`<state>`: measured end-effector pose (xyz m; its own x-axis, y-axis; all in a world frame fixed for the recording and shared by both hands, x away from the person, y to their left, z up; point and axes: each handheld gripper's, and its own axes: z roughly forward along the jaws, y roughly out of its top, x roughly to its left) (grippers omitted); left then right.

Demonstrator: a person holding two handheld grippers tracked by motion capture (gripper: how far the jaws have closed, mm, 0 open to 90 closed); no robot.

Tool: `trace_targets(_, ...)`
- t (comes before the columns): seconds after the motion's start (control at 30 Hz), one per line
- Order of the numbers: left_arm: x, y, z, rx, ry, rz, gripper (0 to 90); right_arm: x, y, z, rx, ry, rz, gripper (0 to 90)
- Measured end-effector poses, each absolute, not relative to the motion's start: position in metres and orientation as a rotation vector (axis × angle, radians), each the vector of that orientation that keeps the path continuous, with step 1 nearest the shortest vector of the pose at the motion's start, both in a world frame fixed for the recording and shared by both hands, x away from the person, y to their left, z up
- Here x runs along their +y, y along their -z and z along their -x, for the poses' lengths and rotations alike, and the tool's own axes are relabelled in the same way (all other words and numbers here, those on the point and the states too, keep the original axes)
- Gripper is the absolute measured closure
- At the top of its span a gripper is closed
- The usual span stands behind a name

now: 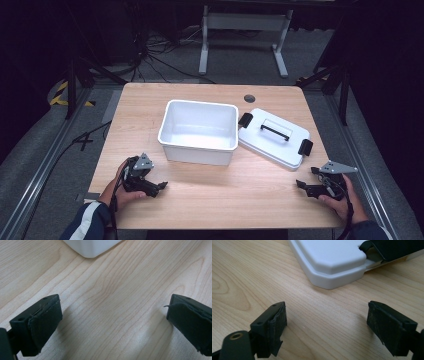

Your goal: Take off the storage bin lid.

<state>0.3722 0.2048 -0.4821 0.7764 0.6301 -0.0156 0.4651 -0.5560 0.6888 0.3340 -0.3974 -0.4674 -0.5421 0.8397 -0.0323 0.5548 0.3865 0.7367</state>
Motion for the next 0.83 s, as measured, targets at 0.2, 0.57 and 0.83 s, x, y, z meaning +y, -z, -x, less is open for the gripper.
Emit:
trace_targets(0.2,0.2048,0.4820,-0.3722,0.811,-0.303,-2.263,0.5,-0.3974,0.4676,-0.3345,2.246,-0.961,-1.208,15.1)
trace_targets(0.57,0.2050,0.4820,-0.3729,0.807,-0.308,-2.263,0.3,-0.3981,0.4677,-0.3359,2.256,-0.968,-1.196,14.9)
trace_targets(0.83,0.2050,0.4822,-0.3732,0.806,-0.313,-2.262,0.3,-0.3981,0.4677,-0.3358,2.256,-0.968,-1.195,14.9)
